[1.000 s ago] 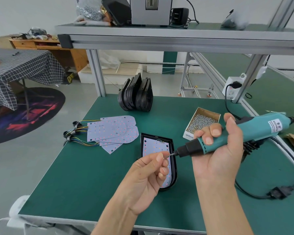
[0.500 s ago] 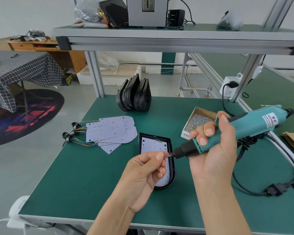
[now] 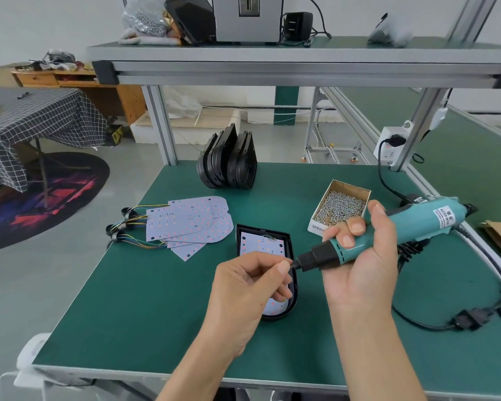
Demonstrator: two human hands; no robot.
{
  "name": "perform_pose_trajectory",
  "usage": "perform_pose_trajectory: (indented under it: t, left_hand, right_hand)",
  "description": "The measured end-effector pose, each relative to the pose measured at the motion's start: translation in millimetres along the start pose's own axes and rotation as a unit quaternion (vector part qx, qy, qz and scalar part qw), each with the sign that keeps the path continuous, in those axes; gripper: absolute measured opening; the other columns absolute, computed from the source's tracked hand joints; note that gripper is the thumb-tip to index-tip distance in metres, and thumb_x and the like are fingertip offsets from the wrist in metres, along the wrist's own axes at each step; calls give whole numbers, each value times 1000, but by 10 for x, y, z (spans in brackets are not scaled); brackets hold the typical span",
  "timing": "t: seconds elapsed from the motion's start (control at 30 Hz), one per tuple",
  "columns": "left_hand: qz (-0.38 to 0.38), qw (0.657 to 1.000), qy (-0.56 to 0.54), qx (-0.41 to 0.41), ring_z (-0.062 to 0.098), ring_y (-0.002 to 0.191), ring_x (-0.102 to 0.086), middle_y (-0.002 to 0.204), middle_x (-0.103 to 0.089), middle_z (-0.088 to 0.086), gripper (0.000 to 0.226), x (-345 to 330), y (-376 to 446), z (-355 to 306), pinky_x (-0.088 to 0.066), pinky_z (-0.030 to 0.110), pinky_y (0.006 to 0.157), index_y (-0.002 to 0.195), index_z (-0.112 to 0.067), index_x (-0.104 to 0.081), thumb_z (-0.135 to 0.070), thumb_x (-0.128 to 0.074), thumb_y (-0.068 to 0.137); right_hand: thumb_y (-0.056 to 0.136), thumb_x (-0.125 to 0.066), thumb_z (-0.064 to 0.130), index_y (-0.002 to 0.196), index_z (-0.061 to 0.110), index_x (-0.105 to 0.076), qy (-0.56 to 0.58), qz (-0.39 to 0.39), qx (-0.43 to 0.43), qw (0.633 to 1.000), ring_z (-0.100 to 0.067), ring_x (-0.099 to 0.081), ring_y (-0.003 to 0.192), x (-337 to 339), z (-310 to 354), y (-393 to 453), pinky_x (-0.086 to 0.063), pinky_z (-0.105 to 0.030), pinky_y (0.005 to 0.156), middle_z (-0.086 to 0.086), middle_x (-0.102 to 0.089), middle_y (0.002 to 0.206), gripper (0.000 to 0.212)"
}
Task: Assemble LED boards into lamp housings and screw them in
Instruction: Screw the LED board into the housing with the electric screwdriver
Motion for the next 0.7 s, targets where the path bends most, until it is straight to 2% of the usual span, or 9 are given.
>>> perform_pose_trajectory:
  t: [0.1,0.17,0.23,0.33,0.4,0.5,0.57,0.63,0.7]
  left_hand:
    - [-15,1000,5,13,21,59,-69,78,-76,15,12,-27,-2,4,-55,24,57,81,-12,-78,-20,-70,84]
    - [-23,999,6,25,26,63,-74,86,-78,14,12,-39,8,4,-56,25,58,78,-17,-76,-23,-68,84]
    - [-26,999,-7,27,30,71,-78,95,-80,10,13,-46,28,2,-58,25,60,74,-24,-74,-23,-67,85]
    - [-53,997,-46,45,31,86,-79,103,-80,7,26,-17,70,37,-60,24,66,73,-27,-71,-14,-67,96]
    - [-105,992,-50,53,27,89,-78,99,-80,5,26,61,90,89,-60,26,67,78,-20,-71,-13,-63,101]
    - [-168,985,-5,28,20,68,-66,74,-71,4,24,205,78,150,-54,27,56,79,-16,-72,-16,-64,101]
    - [-158,987,38,7,18,61,-60,67,-64,4,21,224,32,156,-50,26,53,80,-19,-73,-21,-67,100]
    - [-137,989,54,-4,16,61,-62,69,-68,3,16,198,-22,154,-50,23,55,82,-22,-75,-27,-70,96]
    - [-130,990,61,-9,14,63,-66,74,-73,3,14,173,-44,158,-52,21,56,85,-24,-76,-23,-71,97]
  right_hand:
    - [101,-63,22,95,22,-55,2,-6,-1,1000,-10,-38,47,30,-23,21,-49,-26,61,6,-44,63,11]
    - [101,-64,22,95,22,-55,4,-8,-3,1000,-10,-38,48,48,-37,35,-50,-25,62,6,-44,64,11]
    - [101,-64,22,95,22,-55,5,-9,-2,1000,-10,-38,48,63,-45,46,-50,-25,62,6,-44,64,10]
    - [100,-64,22,93,22,-55,1,-16,0,1000,-10,-38,49,89,-61,64,-49,-25,64,6,-44,64,12]
    - [100,-65,22,93,22,-54,2,-23,-3,1000,-10,-37,50,105,-67,75,-48,-26,65,7,-44,64,13]
    - [99,-66,21,95,22,-53,17,-29,-3,999,-10,-37,50,127,-56,98,-48,-26,65,7,-44,64,14]
    - [99,-66,20,97,22,-52,27,-31,1,999,-10,-38,49,131,-35,117,-49,-26,64,7,-44,64,14]
    - [99,-66,19,98,21,-51,30,-33,4,999,-11,-38,49,127,-21,131,-49,-27,63,6,-44,64,15]
    - [99,-66,19,98,21,-50,33,-35,4,999,-11,-38,49,126,-21,133,-49,-27,62,6,-44,64,16]
Point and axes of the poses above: each hand's wrist, its own y-axis towards the middle knuckle, its own x-axis out of the back of the hand, z = x × y, the point moved 5 cm from there along y, towards the middle knuckle
